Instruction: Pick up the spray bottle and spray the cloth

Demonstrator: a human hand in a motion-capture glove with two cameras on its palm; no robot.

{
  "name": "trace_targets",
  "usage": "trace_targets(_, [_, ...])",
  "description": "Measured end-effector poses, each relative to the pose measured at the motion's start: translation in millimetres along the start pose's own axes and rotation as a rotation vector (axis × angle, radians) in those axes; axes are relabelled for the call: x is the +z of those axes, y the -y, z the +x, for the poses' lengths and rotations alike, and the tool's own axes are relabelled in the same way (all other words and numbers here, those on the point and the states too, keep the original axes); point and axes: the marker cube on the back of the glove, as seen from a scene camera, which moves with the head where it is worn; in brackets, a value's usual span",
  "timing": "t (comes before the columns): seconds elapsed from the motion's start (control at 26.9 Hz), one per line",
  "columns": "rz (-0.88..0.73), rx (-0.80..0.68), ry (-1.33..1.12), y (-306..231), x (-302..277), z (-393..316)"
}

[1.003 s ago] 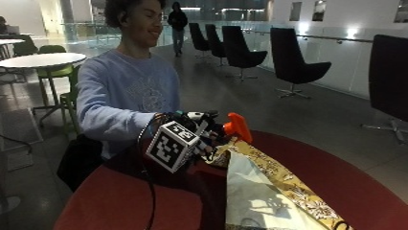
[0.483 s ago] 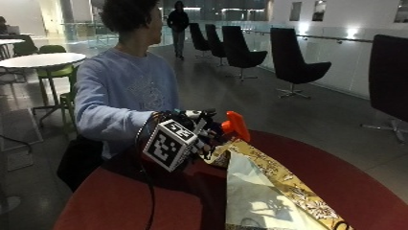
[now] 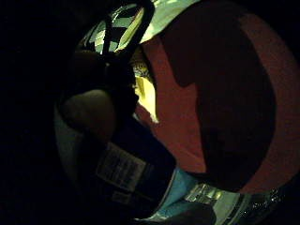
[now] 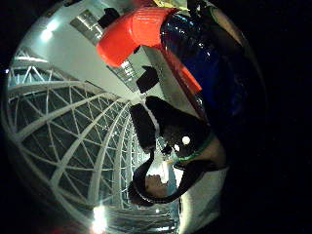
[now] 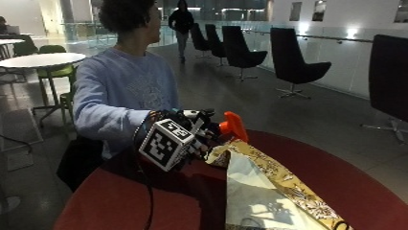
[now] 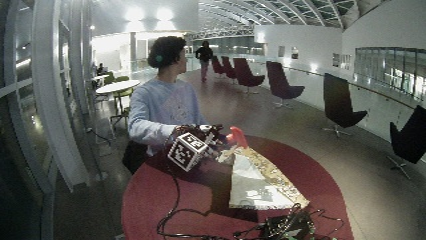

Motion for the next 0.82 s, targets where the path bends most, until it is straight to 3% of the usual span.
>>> trace_targets(0.59, [0.002,-0.045,0.038,-4.7,8.5,-1.1])
trace_targets(0.82, [0.011,-0.275,0.118,-9.4,37.6,-11.3])
